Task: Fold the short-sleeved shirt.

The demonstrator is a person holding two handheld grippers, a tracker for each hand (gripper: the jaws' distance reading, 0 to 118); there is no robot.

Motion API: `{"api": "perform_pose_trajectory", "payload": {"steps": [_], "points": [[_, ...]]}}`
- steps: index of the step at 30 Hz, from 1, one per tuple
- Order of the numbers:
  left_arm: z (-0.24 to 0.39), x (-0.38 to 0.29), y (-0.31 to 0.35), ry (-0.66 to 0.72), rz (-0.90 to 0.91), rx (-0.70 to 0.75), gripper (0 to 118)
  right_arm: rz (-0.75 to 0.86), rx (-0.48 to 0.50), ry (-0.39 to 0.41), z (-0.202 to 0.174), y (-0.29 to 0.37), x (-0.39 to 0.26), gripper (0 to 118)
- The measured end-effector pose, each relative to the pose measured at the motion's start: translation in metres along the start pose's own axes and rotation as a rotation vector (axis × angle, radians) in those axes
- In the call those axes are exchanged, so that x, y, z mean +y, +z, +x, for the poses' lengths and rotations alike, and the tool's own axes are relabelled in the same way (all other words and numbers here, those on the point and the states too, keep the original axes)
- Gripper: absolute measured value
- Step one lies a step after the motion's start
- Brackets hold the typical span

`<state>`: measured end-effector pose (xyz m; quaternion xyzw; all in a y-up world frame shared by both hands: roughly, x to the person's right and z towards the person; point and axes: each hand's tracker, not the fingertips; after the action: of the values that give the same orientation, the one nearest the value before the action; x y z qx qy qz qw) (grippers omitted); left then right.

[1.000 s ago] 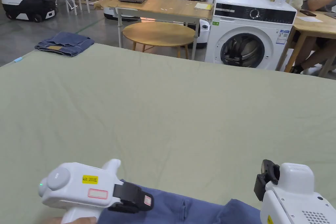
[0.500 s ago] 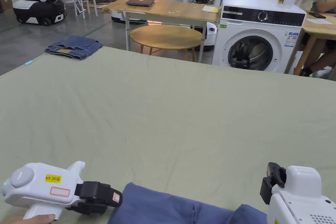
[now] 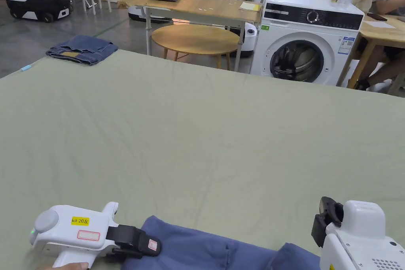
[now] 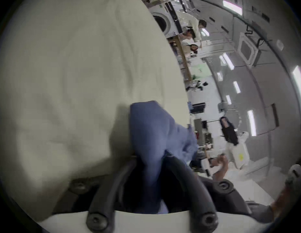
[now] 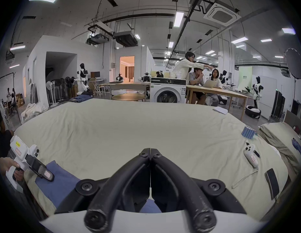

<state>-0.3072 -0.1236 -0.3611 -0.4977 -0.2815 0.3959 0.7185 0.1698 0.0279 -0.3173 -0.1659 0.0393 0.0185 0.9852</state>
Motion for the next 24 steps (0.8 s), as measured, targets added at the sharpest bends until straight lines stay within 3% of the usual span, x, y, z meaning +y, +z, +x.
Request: {"api": "perform_pose_trajectory", "payload": {"steps": [2, 13, 19, 24], "points": [[-0.002, -0.006, 0.004, 0.011, 0.012, -0.069, 6, 0.001, -0.001, 0.002, 0.001, 0.000, 0.000, 0], [0.079, -0.009, 0.055, -0.110, 0.126, 0.041, 4, 0.010, -0.004, 0.005, 0.006, 0.002, 0.005, 0], [0.118, 0.003, 0.113, -0.111, 0.205, 0.238, 4, 0.022, 0.006, 0.006, 0.006, 0.002, 0.011, 0], [0.148, 0.011, 0.125, -0.114, 0.222, 0.298, 4, 0.032, 0.019, 0.012, 0.003, 0.002, 0.013, 0]]}}
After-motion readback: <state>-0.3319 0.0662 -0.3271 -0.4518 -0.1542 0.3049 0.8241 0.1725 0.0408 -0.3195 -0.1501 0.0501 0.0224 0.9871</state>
